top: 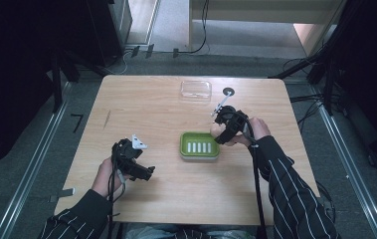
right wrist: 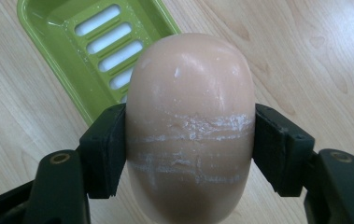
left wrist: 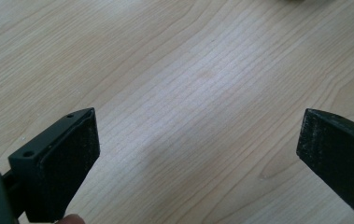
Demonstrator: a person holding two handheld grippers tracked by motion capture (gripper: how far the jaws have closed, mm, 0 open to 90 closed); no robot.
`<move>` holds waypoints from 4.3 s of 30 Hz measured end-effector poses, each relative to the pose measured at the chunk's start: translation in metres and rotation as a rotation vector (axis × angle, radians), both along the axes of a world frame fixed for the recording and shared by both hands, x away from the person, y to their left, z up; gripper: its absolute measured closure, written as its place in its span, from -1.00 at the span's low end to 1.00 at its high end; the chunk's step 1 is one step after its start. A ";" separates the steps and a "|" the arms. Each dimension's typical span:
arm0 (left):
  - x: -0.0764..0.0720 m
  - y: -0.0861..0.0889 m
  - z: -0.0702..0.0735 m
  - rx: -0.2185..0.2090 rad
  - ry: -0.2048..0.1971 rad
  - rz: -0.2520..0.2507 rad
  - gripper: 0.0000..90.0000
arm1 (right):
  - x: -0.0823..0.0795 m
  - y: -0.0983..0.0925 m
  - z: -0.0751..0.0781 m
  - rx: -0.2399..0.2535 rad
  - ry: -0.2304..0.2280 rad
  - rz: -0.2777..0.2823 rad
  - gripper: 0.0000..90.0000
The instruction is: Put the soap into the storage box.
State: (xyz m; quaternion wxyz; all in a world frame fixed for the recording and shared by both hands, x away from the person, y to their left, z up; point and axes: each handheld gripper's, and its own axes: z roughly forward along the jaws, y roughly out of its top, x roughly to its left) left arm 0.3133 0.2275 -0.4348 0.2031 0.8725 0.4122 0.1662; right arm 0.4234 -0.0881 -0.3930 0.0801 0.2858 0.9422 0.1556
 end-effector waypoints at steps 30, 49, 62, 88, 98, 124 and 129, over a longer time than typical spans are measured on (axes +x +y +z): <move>0.000 0.000 0.000 0.000 -0.001 -0.001 -1.00 | -0.001 0.033 0.000 0.001 -0.023 0.134 -0.26; 0.000 0.001 0.000 0.000 0.003 -0.002 -1.00 | 0.002 0.048 -0.010 0.017 -0.026 0.196 -0.26; 0.000 0.001 0.000 0.003 0.006 -0.005 -1.00 | 0.002 0.053 -0.021 0.015 -0.007 0.212 -0.26; -0.001 -0.001 -0.001 0.010 0.008 -0.010 -1.00 | 0.001 0.062 -0.037 0.006 -0.004 0.236 -0.26; -0.001 -0.001 -0.001 0.010 0.007 -0.011 -1.00 | 0.002 0.063 -0.042 0.009 -0.006 0.229 -0.26; -0.002 0.001 -0.001 0.009 0.001 -0.010 -1.00 | 0.002 0.068 -0.050 -0.012 -0.003 0.223 -0.26; -0.002 0.001 -0.001 0.010 0.000 -0.010 -1.00 | 0.002 0.069 -0.051 -0.016 -0.002 0.217 -0.26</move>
